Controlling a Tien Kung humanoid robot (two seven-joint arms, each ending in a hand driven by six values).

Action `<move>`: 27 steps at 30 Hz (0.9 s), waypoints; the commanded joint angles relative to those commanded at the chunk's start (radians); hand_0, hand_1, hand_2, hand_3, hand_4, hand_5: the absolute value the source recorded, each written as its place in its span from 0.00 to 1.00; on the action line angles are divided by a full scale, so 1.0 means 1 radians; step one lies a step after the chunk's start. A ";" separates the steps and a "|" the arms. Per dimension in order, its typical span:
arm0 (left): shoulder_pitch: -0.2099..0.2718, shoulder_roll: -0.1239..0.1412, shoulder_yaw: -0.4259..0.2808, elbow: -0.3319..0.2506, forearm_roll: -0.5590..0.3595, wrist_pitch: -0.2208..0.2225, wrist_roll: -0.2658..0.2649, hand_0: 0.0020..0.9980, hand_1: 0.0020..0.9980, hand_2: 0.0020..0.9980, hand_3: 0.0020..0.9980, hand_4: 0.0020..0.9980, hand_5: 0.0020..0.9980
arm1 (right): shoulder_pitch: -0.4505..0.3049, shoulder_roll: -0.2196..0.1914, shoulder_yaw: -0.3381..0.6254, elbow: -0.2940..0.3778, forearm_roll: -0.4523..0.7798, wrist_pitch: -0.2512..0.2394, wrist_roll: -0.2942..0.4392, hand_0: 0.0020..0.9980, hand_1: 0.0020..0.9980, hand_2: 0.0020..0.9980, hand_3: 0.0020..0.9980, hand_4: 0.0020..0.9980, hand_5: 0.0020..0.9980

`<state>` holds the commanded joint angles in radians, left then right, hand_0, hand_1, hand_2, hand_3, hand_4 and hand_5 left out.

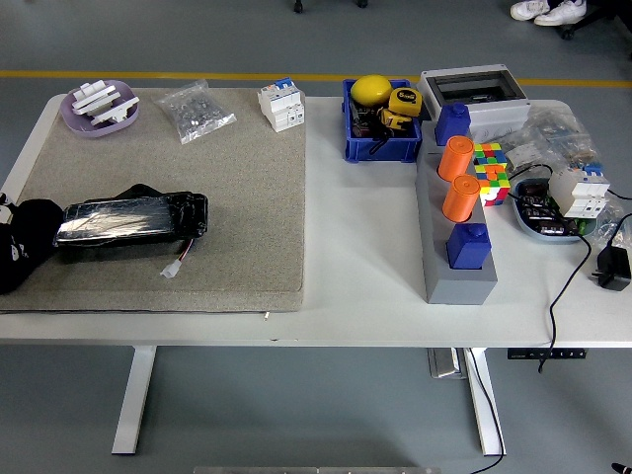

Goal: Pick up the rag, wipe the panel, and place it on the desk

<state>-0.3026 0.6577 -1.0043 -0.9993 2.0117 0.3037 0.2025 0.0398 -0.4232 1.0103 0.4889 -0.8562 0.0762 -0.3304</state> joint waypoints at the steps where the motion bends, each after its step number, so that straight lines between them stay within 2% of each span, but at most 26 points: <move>1: 0.001 0.001 -0.002 -0.002 0.001 -0.001 0.001 0.49 0.77 0.79 0.64 0.74 0.12 | 0.000 0.000 0.000 0.000 0.000 0.000 0.000 0.74 0.43 0.71 0.69 1.00 0.60; 8: 0.034 0.011 -0.055 -0.041 -0.001 -0.003 -0.007 0.49 0.77 0.78 0.64 0.73 0.12 | 0.000 0.000 0.003 0.001 0.000 0.000 0.001 0.74 0.43 0.71 0.68 1.00 0.60; 14: 0.078 0.005 -0.158 -0.076 -0.015 0.009 -0.043 0.49 0.76 0.78 0.64 0.72 0.13 | -0.001 0.001 0.005 0.000 -0.001 0.001 0.000 0.74 0.43 0.71 0.68 1.00 0.60; 15: 0.088 0.001 -0.181 -0.081 -0.032 0.011 -0.057 0.46 0.72 0.74 0.61 0.68 0.13 | -0.001 0.001 0.005 0.000 -0.001 0.002 -0.001 0.74 0.43 0.71 0.68 1.00 0.59; 16: 0.095 -0.001 -0.197 -0.085 -0.048 0.010 -0.068 0.46 0.72 0.74 0.61 0.68 0.13 | -0.001 0.001 0.005 0.000 -0.001 0.002 -0.001 0.74 0.43 0.71 0.68 1.00 0.59; 21: 0.124 -0.018 -0.266 -0.094 -0.200 0.005 -0.120 0.46 0.72 0.74 0.61 0.68 0.13 | -0.002 0.002 0.004 -0.001 -0.001 0.002 -0.002 0.74 0.43 0.71 0.68 1.00 0.59; 22: 0.131 -0.026 -0.284 -0.092 -0.235 0.009 -0.142 0.45 0.70 0.69 0.59 0.63 0.11 | -0.002 0.002 0.002 -0.001 -0.001 0.003 -0.002 0.74 0.43 0.71 0.68 1.00 0.60; 27: 0.147 -0.068 -0.352 -0.081 -0.439 0.000 -0.242 0.45 0.70 0.69 0.59 0.63 0.11 | -0.003 0.005 0.001 -0.001 0.002 0.003 -0.002 0.74 0.43 0.71 0.68 1.00 0.60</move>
<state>-0.1553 0.5894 -1.3563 -1.0802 1.5726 0.3041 -0.0391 0.0363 -0.4181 1.0113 0.4876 -0.8541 0.0796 -0.3325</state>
